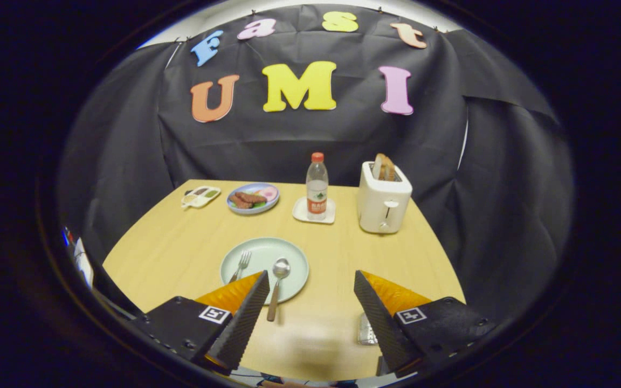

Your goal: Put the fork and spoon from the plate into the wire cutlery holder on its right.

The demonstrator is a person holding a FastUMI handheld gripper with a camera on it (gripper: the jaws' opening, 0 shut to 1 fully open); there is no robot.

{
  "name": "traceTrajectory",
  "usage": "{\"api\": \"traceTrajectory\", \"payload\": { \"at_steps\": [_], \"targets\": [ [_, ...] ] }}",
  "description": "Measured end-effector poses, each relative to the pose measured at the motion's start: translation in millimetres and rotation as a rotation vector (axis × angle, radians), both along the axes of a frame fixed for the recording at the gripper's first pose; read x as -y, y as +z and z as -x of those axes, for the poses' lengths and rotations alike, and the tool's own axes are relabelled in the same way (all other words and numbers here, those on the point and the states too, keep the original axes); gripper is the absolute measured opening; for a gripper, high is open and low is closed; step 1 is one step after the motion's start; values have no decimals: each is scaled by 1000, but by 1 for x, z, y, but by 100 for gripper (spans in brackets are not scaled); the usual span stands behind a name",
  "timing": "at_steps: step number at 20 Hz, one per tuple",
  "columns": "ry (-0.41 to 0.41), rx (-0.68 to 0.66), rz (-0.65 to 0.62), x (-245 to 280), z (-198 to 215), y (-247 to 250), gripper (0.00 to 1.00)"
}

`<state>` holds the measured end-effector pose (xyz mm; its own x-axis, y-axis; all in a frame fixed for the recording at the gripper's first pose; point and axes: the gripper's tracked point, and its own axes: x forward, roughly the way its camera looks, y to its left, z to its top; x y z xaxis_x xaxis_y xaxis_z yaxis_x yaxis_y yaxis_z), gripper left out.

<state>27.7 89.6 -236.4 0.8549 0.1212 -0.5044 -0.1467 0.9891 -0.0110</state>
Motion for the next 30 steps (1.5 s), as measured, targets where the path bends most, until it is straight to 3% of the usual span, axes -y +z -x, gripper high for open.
{"api": "traceTrajectory", "payload": {
  "at_steps": [7,11,17,20,21,25,26,30],
  "targets": [
    [53,-206,7,-50,-9,-91,96],
    [28,-289,-2,-65,-18,-128,80],
    [-3,-343,10,-74,-27,-145,54],
    [-7,-375,-5,-76,-27,-149,32],
    [-2,-378,-12,-77,-26,-149,32],
    [5,-371,27,-71,-26,-148,13],
    [14,-380,10,-75,-24,-147,15],
    [45,-390,7,-74,-20,-140,5]
  ]
}}
